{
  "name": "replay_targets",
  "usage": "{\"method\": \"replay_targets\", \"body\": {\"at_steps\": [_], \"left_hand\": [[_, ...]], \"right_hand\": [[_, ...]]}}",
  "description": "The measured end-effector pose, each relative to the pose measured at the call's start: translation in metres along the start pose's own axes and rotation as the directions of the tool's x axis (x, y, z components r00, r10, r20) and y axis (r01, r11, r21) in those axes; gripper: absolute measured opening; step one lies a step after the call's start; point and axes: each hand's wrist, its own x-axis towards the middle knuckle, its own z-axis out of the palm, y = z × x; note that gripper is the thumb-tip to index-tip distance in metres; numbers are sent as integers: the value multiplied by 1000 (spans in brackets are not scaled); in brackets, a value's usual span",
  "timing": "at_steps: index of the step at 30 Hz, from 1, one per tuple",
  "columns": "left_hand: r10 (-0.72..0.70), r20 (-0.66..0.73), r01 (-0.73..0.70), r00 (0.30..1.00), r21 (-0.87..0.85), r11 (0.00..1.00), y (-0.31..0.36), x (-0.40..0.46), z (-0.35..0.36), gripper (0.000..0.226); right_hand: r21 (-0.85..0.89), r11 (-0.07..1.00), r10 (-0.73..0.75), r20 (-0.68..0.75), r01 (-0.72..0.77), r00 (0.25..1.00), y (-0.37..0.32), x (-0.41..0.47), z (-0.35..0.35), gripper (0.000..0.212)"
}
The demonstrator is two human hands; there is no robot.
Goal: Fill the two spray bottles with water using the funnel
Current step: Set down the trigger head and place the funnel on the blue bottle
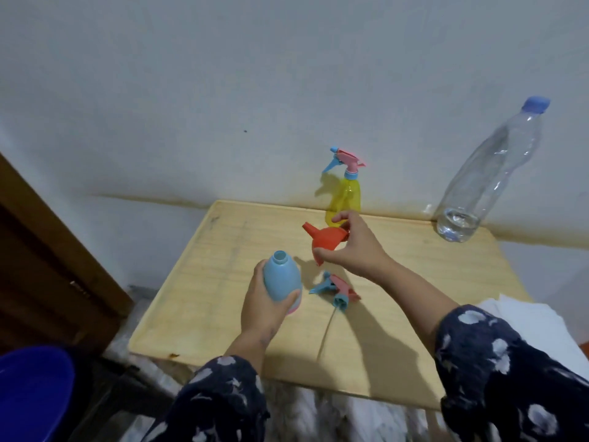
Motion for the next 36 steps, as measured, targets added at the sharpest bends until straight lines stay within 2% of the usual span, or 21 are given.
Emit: {"method": "replay_targets", "body": {"at_steps": [4, 9, 11, 14, 19, 25, 36], "left_hand": [[28, 62, -28, 998, -13, 1000, -3, 3, -6, 76], [36, 129, -30, 991, -51, 998, -7, 6, -12, 77], [35, 152, -26, 988, -62, 998, -9, 8, -14, 78], [38, 173, -31, 984, -43, 999, -10, 9, -15, 80], [19, 172, -18, 985, -4, 1000, -11, 10, -16, 91], [-42, 176, 41, 984, 12, 999, -13, 13, -15, 83], [-7, 210, 9, 978, -9, 1000, -7, 11, -21, 89]], "right_hand": [[-87, 993, -75, 114, 85, 991, -32, -10, 2, 52], [-282, 948, -92, 206, 149, 974, -55, -13, 11, 47], [-340, 927, -87, 220, 160, 971, -62, -11, 16, 49], [-424, 889, -74, 244, 175, 967, -73, -8, 22, 64], [-412, 892, -111, 193, 183, 975, -83, -4, 39, 74], [-396, 886, -190, 167, 242, 968, -72, -8, 64, 81], [-454, 858, -230, 81, 241, 970, -63, -8, 73, 83]]}}
